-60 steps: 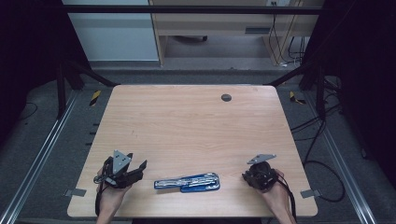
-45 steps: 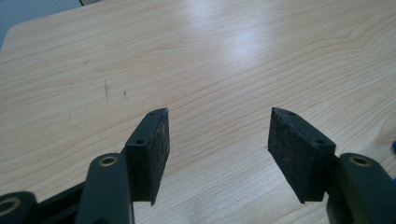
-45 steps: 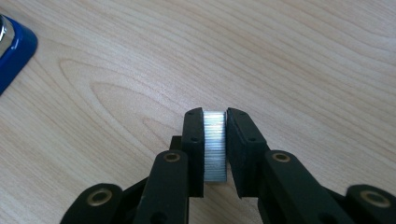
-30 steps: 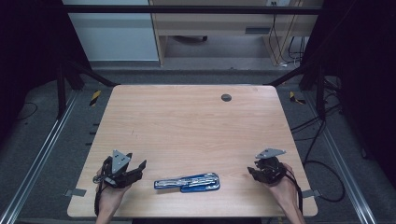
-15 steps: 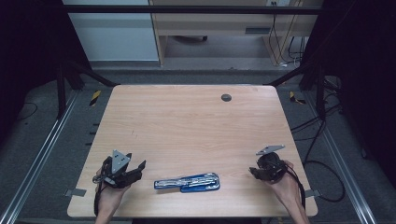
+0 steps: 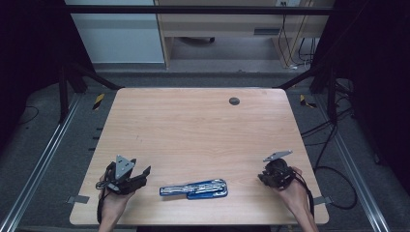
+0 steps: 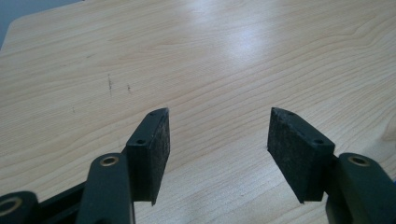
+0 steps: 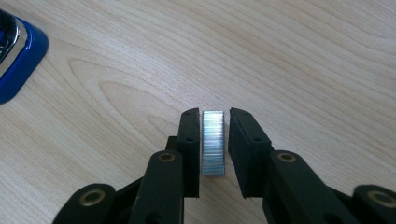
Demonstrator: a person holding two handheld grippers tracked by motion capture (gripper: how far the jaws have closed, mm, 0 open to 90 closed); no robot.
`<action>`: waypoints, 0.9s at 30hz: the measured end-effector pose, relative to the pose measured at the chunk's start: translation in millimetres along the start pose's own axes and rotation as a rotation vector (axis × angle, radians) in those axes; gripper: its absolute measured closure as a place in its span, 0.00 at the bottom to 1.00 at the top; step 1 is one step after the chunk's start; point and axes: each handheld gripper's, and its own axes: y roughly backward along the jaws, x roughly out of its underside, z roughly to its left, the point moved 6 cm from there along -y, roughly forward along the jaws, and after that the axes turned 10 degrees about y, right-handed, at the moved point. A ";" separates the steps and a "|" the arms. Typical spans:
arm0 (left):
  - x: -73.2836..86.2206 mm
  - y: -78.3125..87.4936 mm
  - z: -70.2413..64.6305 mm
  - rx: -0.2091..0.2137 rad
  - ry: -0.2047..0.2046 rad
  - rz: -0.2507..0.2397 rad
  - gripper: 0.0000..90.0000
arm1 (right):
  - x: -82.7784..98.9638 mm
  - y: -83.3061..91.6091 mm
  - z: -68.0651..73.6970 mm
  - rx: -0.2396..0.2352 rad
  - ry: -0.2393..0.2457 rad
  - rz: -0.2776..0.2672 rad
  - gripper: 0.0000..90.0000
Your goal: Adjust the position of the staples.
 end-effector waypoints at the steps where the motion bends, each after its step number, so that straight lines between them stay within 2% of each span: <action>1: 0.0 0.0 -0.1 -0.001 -0.002 0.000 0.43 | 0.0 -0.1 0.3 -0.005 0.003 0.003 0.83; 13: 0.2 -0.4 -0.7 0.000 -0.005 0.004 0.43 | 0.7 -5.0 0.6 0.002 0.016 0.019 0.86; 15: 0.4 -0.7 -1.0 0.000 -0.007 0.005 0.43 | 0.5 -4.9 1.2 0.004 0.005 0.023 0.86; 16: 0.4 -0.8 -1.0 0.000 -0.008 0.006 0.43 | 0.9 -5.4 0.0 0.002 0.022 0.018 0.86; 27: 0.6 -1.2 -0.8 -0.001 -0.011 0.009 0.43 | 1.2 -7.1 0.2 0.002 0.028 0.029 0.86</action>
